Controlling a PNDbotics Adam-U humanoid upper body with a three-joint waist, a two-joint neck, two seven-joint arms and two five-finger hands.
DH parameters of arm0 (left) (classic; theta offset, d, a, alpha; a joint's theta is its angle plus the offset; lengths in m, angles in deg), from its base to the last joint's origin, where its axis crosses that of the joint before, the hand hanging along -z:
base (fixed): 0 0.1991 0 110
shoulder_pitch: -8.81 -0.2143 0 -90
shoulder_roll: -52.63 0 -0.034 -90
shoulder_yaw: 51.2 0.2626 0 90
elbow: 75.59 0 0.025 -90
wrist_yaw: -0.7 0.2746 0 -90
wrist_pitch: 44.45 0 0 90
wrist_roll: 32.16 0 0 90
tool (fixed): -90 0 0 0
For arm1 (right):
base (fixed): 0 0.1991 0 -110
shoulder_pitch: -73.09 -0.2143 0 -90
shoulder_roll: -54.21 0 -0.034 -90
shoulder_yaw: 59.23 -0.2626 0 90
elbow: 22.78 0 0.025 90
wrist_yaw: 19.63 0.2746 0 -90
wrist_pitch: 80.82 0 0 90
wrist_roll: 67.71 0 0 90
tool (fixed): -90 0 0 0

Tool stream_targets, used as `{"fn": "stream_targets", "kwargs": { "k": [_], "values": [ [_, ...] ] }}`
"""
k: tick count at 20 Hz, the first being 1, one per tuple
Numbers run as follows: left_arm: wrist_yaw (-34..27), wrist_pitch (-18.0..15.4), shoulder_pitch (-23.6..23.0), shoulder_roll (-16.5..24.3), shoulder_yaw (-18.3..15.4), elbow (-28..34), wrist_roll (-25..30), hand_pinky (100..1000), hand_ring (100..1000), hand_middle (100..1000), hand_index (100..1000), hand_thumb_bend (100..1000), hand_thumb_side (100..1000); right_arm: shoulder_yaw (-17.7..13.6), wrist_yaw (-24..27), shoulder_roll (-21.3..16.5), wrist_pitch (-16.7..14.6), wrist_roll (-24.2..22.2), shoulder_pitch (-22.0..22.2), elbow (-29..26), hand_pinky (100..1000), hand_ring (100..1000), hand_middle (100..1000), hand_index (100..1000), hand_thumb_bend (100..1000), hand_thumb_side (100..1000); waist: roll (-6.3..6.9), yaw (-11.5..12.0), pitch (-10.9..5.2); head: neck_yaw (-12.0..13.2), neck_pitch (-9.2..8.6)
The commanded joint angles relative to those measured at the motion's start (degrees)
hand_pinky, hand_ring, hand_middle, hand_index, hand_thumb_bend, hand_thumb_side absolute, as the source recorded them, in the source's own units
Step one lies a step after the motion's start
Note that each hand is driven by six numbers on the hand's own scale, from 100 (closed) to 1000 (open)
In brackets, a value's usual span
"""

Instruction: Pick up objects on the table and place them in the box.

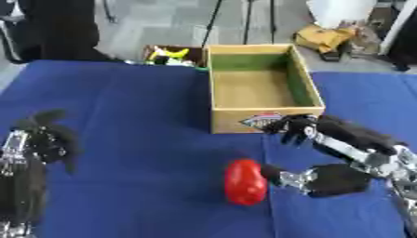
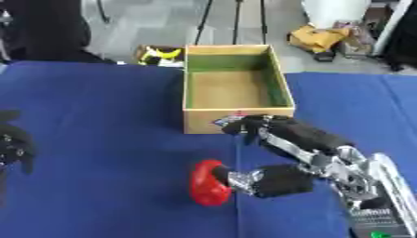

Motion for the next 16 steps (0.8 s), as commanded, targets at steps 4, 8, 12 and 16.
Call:
{"fn": "stream_targets", "kwargs": {
  "k": [4,8,12,16],
  "values": [
    [0.13,-0.03,0.38,0.48,0.10,1.13,0.10,209,412,439,741,100,1000,-0.23,0.49,-0.36,-0.24,-0.68,-0.57,-1.16,710,765,834,931,429,853,0.01,-0.05,-1.37,-0.03,-0.07],
    [0.15,-0.01,0.35,0.47,0.11,1.13,0.15,209,412,439,741,100,1000,0.09,0.28,-0.46,-0.42,-1.67,-0.49,-1.16,726,791,847,937,567,863,-0.02,-0.08,-1.31,-0.11,-0.05],
    [0.15,0.00,0.36,0.45,0.16,1.13,0.21,209,412,439,741,100,1000,0.98,-1.11,-0.48,-0.58,-4.46,-0.32,-1.16,739,814,863,948,656,854,-0.05,-0.03,-1.25,-0.29,-0.12],
    [0.15,0.02,0.34,0.44,0.24,1.13,0.29,208,412,439,741,100,1000,1.98,-3.55,-0.34,0.00,-6.05,-0.72,-1.04,744,827,872,957,664,849,-0.13,0.12,-1.18,-0.51,-0.18]
  ]
}}
